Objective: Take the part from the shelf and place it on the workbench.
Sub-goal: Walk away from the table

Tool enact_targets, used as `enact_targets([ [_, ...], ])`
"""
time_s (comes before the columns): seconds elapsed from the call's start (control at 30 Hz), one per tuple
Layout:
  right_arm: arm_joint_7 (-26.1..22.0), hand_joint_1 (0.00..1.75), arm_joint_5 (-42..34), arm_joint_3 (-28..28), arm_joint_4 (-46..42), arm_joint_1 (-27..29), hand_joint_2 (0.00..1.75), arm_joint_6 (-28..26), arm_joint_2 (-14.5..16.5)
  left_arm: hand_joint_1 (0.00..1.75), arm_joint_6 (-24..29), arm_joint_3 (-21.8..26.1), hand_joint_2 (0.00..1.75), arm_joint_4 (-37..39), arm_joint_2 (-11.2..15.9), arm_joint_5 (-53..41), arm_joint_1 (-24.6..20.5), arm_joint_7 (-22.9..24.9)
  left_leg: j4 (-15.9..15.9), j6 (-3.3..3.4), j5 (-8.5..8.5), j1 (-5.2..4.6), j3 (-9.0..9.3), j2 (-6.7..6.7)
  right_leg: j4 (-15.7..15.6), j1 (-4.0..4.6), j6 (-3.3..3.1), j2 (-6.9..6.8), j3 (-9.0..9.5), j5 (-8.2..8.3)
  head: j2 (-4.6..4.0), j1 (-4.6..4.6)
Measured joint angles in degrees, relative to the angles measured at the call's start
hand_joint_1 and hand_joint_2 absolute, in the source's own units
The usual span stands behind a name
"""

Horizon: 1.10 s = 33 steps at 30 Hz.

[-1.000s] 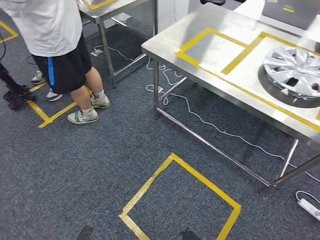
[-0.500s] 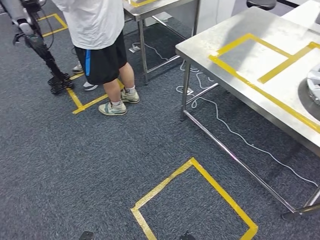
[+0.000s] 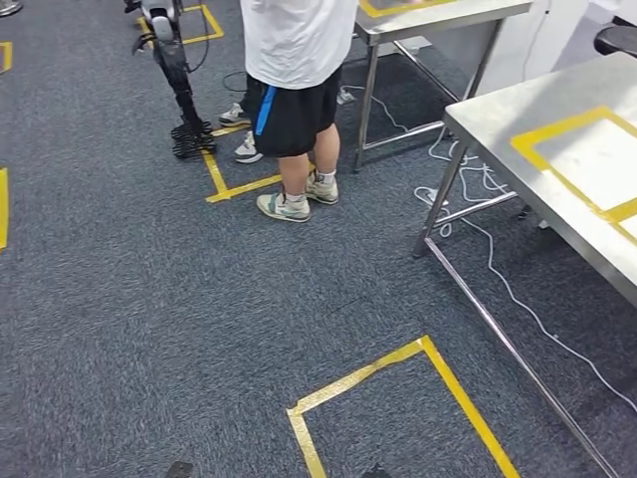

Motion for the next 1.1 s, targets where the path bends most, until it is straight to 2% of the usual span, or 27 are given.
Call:
enact_targets([
  [0.03,0.0,0.0,0.0,0.0,0.0,0.1,0.0,0.0,0.0,0.0,0.0,0.0,1.75,0.0,-0.1,0.0,0.0,0.0,0.0,0.09,-0.01,-0.05,0.0,-0.85,3.6,0.04,-0.05,0.54,-1.98,-1.16,0.0,0.06],
  [0.07,0.0,0.0,0.0,0.0,0.0,0.2,0.0,-0.1,-0.1,0.0,-0.1,0.0,1.75,0.0,-0.1,0.0,0.0,-0.1,0.0,0.13,-0.02,-0.09,0.03,-1.76,5.5,0.08,-0.16,0.78,-3.3,-1.3,0.0,0.1],
  [0.1,0.0,0.0,0.1,0.0,0.0,0.3,0.0,-0.2,-0.1,0.0,-0.1,0.0,1.75,0.0,-0.1,-0.1,0.0,-0.1,0.0,0.12,-0.02,-0.12,0.1,-2.69,5.2,0.09,-0.31,0.94,-3.6,-0.25,0.0,0.11],
  [0.17,0.0,0.0,0.1,0.0,0.0,0.3,0.0,-0.4,-0.3,0.0,-0.1,0.0,1.75,0.0,-0.2,-0.3,0.1,-0.1,0.0,0.0,-0.01,-0.07,0.28,-4.46,-1.2,-0.01,-0.62,2.26,-1.24,4.19,0.0,0.12],
  [0.2,0.0,0.0,0.2,0.0,0.0,0.3,0.0,-0.5,-0.4,0.0,-0.1,0.0,1.75,0.0,-0.2,-0.4,0.0,-0.1,0.1,-0.21,-0.03,-0.14,0.28,-5.26,-5.1,-0.21,-0.73,3.88,0.38,5.93,0.0,0.12],
  [0.27,0.0,0.0,0.2,-0.1,0.0,0.2,0.0,-0.7,-0.5,0.0,-0.1,-0.1,1.75,0.0,-0.3,-0.7,-0.1,-0.1,0.2,-0.84,0.1,-0.11,0.04,-6.62,-9.6,-0.45,-0.92,6.14,2.4,7.38,0.0,0.06],
  [0.3,0.0,0.0,0.2,-0.1,0.0,0.1,0.0,-0.9,-0.5,0.0,-0.1,-0.1,1.75,0.0,-0.3,-0.7,-0.1,-0.1,0.2,-1.26,0.26,-0.03,-0.15,-7.25,-10.1,-0.4,-1.13,6.33,2.6,7.28,0.0,0.04],
  [0.33,0.1,0.0,0.3,-0.1,0.0,0.1,0.0,-1.0,-0.5,0.0,-0.1,-0.1,1.75,0.0,-0.3,-0.7,-0.1,-0.1,0.0,-1.64,0.48,0.13,-0.31,-7.87,-10.1,-0.32,-1.44,5.62,2.68,7.44,0.0,0.03],
  [0.37,0.3,0.0,0.4,-0.1,0.0,0.0,0.0,-1.2,-0.6,0.0,-0.1,-0.1,1.75,0.0,-0.3,-0.7,0.0,-0.1,-0.1,-1.97,0.52,0.19,-0.44,-7.84,-10.3,-0.27,-1.84,4.92,2.73,7.61,0.0,0.03],
  [0.43,0.6,0.0,0.7,-0.2,0.0,0.1,0.0,-1.2,-0.7,0.0,-0.1,-0.1,1.75,0.0,-0.2,-0.7,0.0,-0.2,2.1,-2.5,-1.19,-0.01,-1.62,-5.28,-10.8,-0.33,-2.57,3.27,2.9,7.94,0.0,-0.31],
  [0.5,0.7,0.0,0.9,-0.2,0.0,0.2,0.0,-1.2,-0.8,0.0,-0.1,-0.1,1.75,0.0,-0.3,-0.7,-0.1,-0.2,8.8,-2.84,-5.01,-0.17,-4.74,-1.78,-11.0,-0.16,-2.99,1.45,2.94,7.95,0.0,-0.68],
  [0.53,0.8,0.0,1.0,-0.2,0.0,0.3,0.0,-1.2,-0.9,0.0,-0.1,-0.1,1.75,0.0,-0.3,-0.7,-0.2,-0.2,12.4,-2.97,-6.59,-0.14,-6.47,-1.06,-11.0,-0.06,-3.06,0.46,2.92,7.89,0.0,-0.7],
  [0.57,0.8,0.0,1.0,-0.2,0.0,0.4,0.0,-1.2,-1.0,0.0,-0.1,-0.1,1.75,0.0,-0.3,-0.7,-0.2,-0.3,14.9,-3.05,-7.26,-0.13,-7.54,-0.71,-11.0,-0.01,-3.13,-0.53,2.93,7.82,0.0,-0.71],
  [0.6,0.9,0.0,1.0,-0.2,0.0,0.5,0.0,-1.2,-1.0,0.0,-0.1,-0.1,1.75,0.0,-0.3,-0.7,-0.2,-0.3,15.3,-3.09,-6.83,-0.12,-7.61,-0.51,-11.0,0.01,-3.14,-1.43,2.97,7.76,0.0,-0.7],
  [0.63,0.9,0.0,1.0,-0.2,0.0,0.4,0.0,-1.2,-1.1,0.0,-0.1,-0.1,1.75,0.0,-0.3,-0.7,-0.2,-0.3,13.5,-3.09,-5.39,-0.11,-6.5,-0.22,-11.0,0.01,-3.08,-2.22,3.05,7.69,0.0,-0.71],
  [0.67,0.9,0.0,1.0,-0.2,0.0,0.3,0.0,-1.2,-1.1,0.0,-0.1,-0.1,1.75,0.0,-0.3,-0.6,-0.2,-0.3,10.0,-3.05,-3.46,-0.13,-4.49,0.5,-11.0,0.0,-2.98,-2.92,3.18,7.6,0.0,-0.72],
  [0.7,0.9,0.0,1.0,-0.2,0.0,0.3,0.0,-1.2,-1.1,0.0,-0.1,-0.1,1.75,0.0,-0.4,-0.7,-0.1,-0.3,6.1,-2.99,-1.9,-0.23,-2.27,2.0,-10.9,0.11,-2.77,-3.51,3.33,7.47,0.0,-0.74],
  [0.73,0.9,0.0,1.1,-0.2,0.0,0.2,0.0,-1.2,-1.1,0.0,-0.1,-0.1,1.75,0.0,-0.4,-0.7,-0.2,-0.3,2.8,-2.67,-0.9,-0.37,-0.5,3.26,-10.9,0.3,-2.5,-4.08,3.4,7.28,0.0,-0.8],
  [0.77,0.9,0.0,1.1,-0.2,0.0,0.2,0.0,-1.2,-1.2,0.0,0.0,-0.1,1.75,0.0,-0.4,-0.7,-0.2,-0.3,0.8,-2.29,-0.53,-0.51,0.53,4.19,-10.9,0.51,-2.22,-4.66,3.52,7.11,0.0,-0.75],
  [0.8,1.0,0.0,1.1,-0.2,0.0,0.2,0.0,-1.2,-1.2,0.0,0.0,-0.1,1.75,0.0,-0.4,-0.7,-0.3,-0.3,-0.1,-1.88,-0.63,-0.67,0.86,4.48,-10.9,0.71,-1.94,-5.28,3.66,6.97,0.0,-0.69],
  [0.87,1.0,0.0,1.1,-0.2,0.0,0.1,0.0,-1.2,-1.2,0.0,0.0,-0.1,1.75,0.0,-0.5,-0.7,-0.1,-0.3,-0.4,-1.03,-0.58,-0.62,0.82,3.13,-11.0,0.71,-1.36,-6.17,4.04,6.71,0.01,-0.56],
  [0.9,1.1,0.0,1.1,-0.2,0.0,0.0,0.0,-1.2,-1.2,0.0,0.0,-0.1,1.75,0.0,-0.5,-0.6,0.1,-0.3,-0.5,-0.69,-0.5,-0.5,0.86,2.48,-10.5,0.57,-1.03,-5.4,3.97,6.23,0.01,-0.47],
  [0.93,1.1,0.0,1.1,-0.2,0.0,-0.1,0.0,-1.2,-1.2,0.0,0.0,-0.1,1.75,0.0,-0.5,-0.6,0.2,-0.3,-0.6,-0.36,-0.38,-0.32,0.92,1.84,-9.0,0.41,-0.72,-4.0,3.4,5.22,0.01,-0.32],
  [1.0,1.1,0.0,1.2,-0.2,0.0,0.1,0.0,-1.2,-1.2,0.0,0.0,-0.1,1.75,0.0,-0.5,-0.6,0.0,-0.3,-0.7,0.07,-0.27,-0.11,0.93,0.47,-2.3,0.2,-0.33,-0.63,0.36,1.77,0.02,0.11],
  [1.03,1.2,0.0,1.3,-0.2,0.0,0.2,0.0,-1.2,-1.2,0.0,-0.1,-0.1,1.75,0.0,-0.5,-0.6,0.0,-0.3,-0.7,0.18,-0.25,-0.1,0.91,-0.33,1.8,0.18,-0.26,0.17,-1.67,0.14,0.02,0.26],
  [1.07,1.3,0.0,1.4,-0.2,0.0,0.3,0.0,-1.2,-1.2,0.0,-0.1,-0.1,1.75,0.0,-0.5,-0.6,0.0,-0.3,-0.7,0.21,-0.25,-0.1,0.93,-1.2,4.8,0.18,-0.22,0.55,-3.34,-0.66,0.02,0.35],
  [1.1,1.4,0.0,1.5,-0.2,0.0,0.4,0.0,-1.2,-1.3,0.0,-0.1,-0.1,1.75,0.0,-0.5,-0.5,0.0,-0.2,-0.7,0.21,-0.24,-0.09,0.96,-2.07,5.9,0.18,-0.25,0.72,-4.16,-0.34,0.02,0.43],
])
